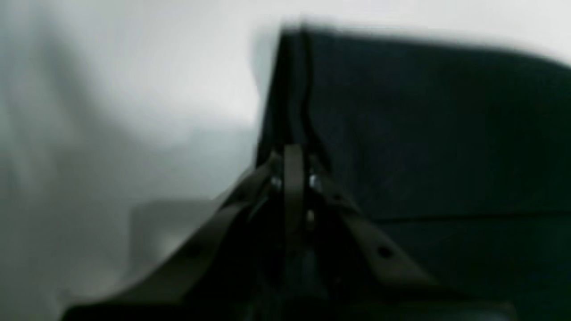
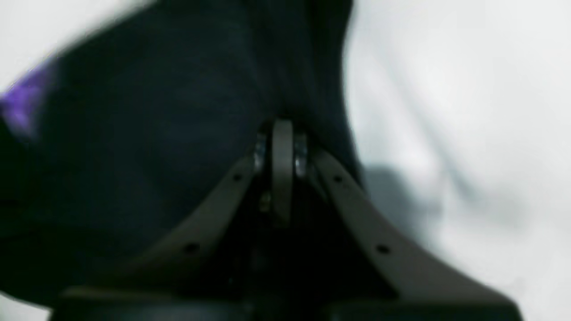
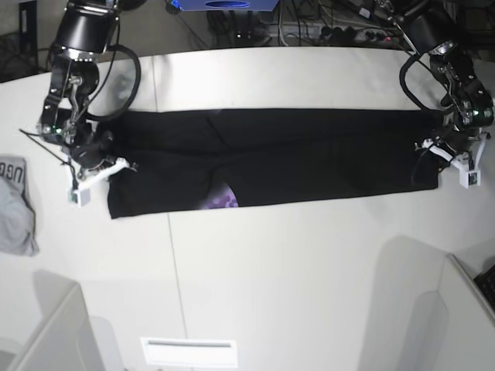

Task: Fold the T-shirt properly
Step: 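Lower both grippers to the ends of the folded strip and grasp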

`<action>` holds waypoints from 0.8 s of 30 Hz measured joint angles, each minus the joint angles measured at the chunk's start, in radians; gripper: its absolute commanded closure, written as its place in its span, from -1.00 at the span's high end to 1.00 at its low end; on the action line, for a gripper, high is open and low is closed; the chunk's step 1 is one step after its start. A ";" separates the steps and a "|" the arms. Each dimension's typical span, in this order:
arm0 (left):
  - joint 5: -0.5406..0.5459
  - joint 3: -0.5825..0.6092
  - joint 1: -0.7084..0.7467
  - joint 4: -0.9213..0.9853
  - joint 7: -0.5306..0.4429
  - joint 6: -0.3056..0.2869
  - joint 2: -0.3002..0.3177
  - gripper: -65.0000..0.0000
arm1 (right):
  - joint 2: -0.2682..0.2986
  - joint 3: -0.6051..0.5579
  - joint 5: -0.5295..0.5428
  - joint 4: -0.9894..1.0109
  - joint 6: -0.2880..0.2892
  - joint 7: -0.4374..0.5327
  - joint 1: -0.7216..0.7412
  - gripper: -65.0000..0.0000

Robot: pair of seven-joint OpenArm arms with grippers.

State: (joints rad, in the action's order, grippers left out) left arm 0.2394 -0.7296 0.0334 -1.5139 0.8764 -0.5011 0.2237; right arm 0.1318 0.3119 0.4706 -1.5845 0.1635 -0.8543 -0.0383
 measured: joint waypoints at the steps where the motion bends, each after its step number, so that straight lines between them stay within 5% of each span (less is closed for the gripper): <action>1: 0.011 0.000 -0.003 -0.034 0.014 -0.001 0.002 -1.00 | -0.009 -0.004 0.005 -0.054 0.004 -0.029 -0.003 -1.00; 8: 0.150 -0.113 0.002 -0.277 0.193 -0.008 -0.003 -1.00 | -0.053 -0.006 0.008 -0.314 0.009 -0.186 0.001 -1.00; 15: 0.313 -0.217 0.119 -0.222 0.220 -0.005 0.022 -1.00 | -0.057 -0.008 0.008 -0.325 0.010 -0.183 -0.050 -1.00; 21: 0.402 -0.217 0.187 -0.142 0.112 -0.007 0.046 0.80 | -0.061 -0.008 0.011 -0.326 0.010 -0.182 -0.077 -1.00; 22: 0.410 -0.216 0.192 -0.113 0.102 -0.028 0.043 1.00 | -0.059 -0.008 0.011 -0.326 0.010 -0.183 -0.082 -1.00; 24: 0.411 -0.216 0.192 -0.053 0.083 -0.079 0.042 1.00 | -0.056 -0.026 -0.001 -0.326 0.010 -0.183 -0.090 -1.00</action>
State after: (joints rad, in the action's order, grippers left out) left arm 0.6502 -0.9455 0.2253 -1.5665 0.9596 -0.5800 0.2661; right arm 0.0757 0.2863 0.4698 -1.9102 0.1738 -1.0370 -0.1284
